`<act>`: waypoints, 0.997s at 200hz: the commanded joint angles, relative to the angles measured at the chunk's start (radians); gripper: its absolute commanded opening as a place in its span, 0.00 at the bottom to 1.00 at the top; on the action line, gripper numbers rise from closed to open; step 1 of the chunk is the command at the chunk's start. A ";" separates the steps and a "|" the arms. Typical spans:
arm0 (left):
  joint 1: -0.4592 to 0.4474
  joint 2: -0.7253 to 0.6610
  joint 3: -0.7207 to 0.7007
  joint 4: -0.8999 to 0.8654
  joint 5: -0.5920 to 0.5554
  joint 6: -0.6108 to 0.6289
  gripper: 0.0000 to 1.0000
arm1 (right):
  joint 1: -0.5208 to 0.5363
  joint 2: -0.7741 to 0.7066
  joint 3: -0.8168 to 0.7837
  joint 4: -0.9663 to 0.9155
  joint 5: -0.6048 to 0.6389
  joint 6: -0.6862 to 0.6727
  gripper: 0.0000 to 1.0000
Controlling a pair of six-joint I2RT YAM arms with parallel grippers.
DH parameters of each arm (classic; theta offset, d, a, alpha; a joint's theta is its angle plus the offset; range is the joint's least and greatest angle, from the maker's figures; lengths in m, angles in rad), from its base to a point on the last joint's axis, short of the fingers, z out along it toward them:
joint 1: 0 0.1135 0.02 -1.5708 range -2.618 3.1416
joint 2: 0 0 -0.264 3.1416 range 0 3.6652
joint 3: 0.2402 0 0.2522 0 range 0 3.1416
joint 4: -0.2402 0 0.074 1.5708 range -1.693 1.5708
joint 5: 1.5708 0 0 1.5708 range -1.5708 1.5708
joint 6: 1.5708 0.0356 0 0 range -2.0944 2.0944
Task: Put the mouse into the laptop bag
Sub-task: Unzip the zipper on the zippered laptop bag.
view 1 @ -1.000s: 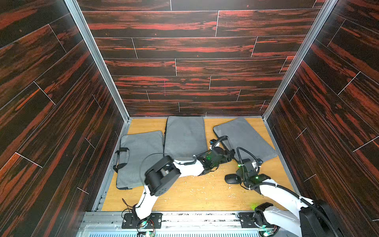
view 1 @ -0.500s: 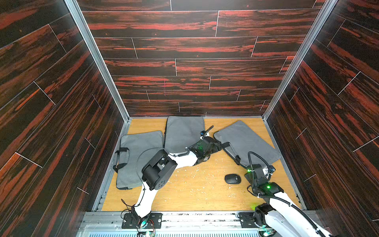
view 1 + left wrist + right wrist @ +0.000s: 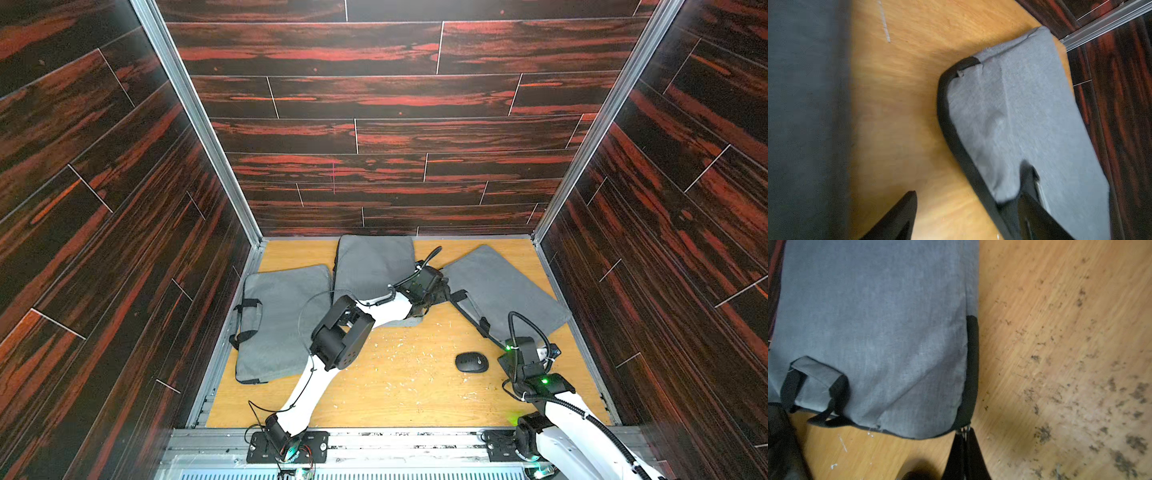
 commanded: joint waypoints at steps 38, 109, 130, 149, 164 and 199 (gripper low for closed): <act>0.036 0.180 0.264 -0.171 0.037 0.039 0.56 | -0.007 0.082 -0.010 0.061 -0.040 0.039 0.00; 0.031 0.164 0.253 -0.149 0.152 0.012 0.00 | 0.008 0.255 -0.002 0.336 -0.203 -0.072 0.00; 0.019 0.097 0.153 -0.076 0.140 0.000 0.00 | 0.038 0.305 0.024 0.385 -0.221 -0.075 0.00; 0.008 0.049 0.097 -0.037 0.128 -0.001 0.00 | 0.048 0.363 0.065 0.401 -0.199 -0.093 0.00; -0.002 0.018 0.055 -0.010 0.122 -0.004 0.00 | 0.048 0.409 0.096 0.413 -0.197 -0.109 0.00; -0.014 -0.044 -0.016 0.025 0.100 -0.018 0.00 | 0.047 0.425 0.120 0.375 -0.149 -0.101 0.00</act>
